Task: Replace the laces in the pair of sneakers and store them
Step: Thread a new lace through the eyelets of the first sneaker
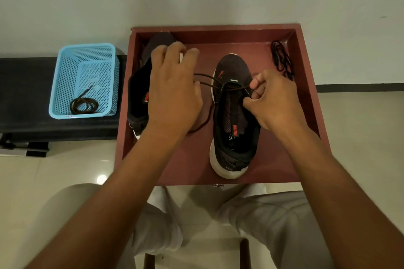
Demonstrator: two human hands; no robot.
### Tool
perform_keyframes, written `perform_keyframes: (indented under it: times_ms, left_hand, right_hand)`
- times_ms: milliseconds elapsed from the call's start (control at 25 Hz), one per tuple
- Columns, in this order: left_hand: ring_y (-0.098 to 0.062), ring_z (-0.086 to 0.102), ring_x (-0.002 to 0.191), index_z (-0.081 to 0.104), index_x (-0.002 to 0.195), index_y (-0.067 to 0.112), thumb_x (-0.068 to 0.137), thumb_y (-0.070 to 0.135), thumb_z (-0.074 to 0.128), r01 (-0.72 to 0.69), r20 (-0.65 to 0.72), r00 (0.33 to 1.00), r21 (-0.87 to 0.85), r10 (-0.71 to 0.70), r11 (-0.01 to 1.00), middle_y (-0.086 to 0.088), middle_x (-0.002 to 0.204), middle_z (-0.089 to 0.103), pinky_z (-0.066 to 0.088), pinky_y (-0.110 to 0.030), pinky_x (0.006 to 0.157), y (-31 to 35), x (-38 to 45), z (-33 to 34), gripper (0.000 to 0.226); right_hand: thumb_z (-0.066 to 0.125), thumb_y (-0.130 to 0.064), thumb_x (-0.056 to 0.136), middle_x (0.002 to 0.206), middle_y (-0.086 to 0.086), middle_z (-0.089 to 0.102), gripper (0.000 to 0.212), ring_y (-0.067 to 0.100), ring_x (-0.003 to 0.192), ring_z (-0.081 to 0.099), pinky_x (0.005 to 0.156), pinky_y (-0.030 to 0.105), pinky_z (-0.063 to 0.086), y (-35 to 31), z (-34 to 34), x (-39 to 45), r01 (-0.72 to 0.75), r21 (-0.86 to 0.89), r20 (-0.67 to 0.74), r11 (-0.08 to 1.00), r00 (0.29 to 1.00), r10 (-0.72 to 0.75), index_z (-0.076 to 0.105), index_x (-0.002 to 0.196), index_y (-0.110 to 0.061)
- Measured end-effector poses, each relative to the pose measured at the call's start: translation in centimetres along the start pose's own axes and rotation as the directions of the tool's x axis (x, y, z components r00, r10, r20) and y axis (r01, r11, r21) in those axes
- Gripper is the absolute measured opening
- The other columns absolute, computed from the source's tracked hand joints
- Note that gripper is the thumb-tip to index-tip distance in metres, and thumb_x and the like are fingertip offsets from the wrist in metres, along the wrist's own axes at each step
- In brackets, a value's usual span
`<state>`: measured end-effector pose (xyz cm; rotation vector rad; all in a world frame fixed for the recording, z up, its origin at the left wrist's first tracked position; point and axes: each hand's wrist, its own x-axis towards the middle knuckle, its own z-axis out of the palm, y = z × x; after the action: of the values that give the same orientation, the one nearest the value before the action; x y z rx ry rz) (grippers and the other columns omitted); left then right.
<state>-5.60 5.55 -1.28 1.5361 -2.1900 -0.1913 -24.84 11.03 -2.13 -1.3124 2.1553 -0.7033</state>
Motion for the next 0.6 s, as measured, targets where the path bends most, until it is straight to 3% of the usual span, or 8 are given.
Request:
perform_keyframes:
  times_ms: [120,240,440,600]
  left_hand:
    - [-0.030,0.051,0.120,0.079,0.105,0.017,0.087,0.010,0.068,-0.169,0.018,0.986,0.037,0.168,0.985,-0.002,0.113,0.067,0.041,-0.048,0.102,0.6,-0.3,2.4,0.022]
    - [-0.026,0.059,0.102,0.081,0.095,0.015,0.085,0.012,0.074,-0.161,0.072,0.983,-0.088,0.168,0.983,0.000,0.093,0.072,0.050,-0.045,0.088,0.3,-0.3,4.5,0.012]
    - [-0.010,0.067,0.093,0.078,0.098,0.014,0.093,0.010,0.069,0.082,0.160,0.987,-0.373,-0.023,0.924,0.005,0.097,0.074,0.052,-0.023,0.087,0.0,0.0,5.5,0.011]
    - [-0.002,0.068,0.086,0.072,0.093,0.012,0.097,0.010,0.063,0.312,0.180,0.950,-0.522,-0.255,0.794,0.009,0.088,0.073,0.055,-0.020,0.082,0.4,-0.7,5.9,0.011]
  right_hand:
    - [0.082,-0.009,0.081,0.071,-0.006,0.065,0.029,0.006,0.060,0.060,0.061,0.025,0.051,0.1,-0.1,0.2,0.019,-0.014,0.037,1.000,0.999,-0.019,0.060,0.093,-0.023]
    - [0.082,-0.009,0.080,0.071,-0.007,0.065,0.029,0.005,0.058,0.059,0.058,0.020,0.045,0.2,0.1,0.4,0.015,-0.010,0.043,1.000,0.999,-0.015,0.061,0.093,-0.023]
    - [0.081,-0.010,0.080,0.071,-0.008,0.062,0.027,0.003,0.059,0.057,0.059,0.018,0.043,0.1,0.2,0.4,0.030,-0.040,0.046,0.999,0.999,-0.028,0.062,0.095,-0.022]
    - [0.081,-0.009,0.081,0.071,-0.009,0.062,0.026,0.004,0.060,0.058,0.061,0.020,0.048,0.2,0.0,0.3,-0.006,-0.010,0.034,1.000,0.999,0.006,0.064,0.097,-0.021]
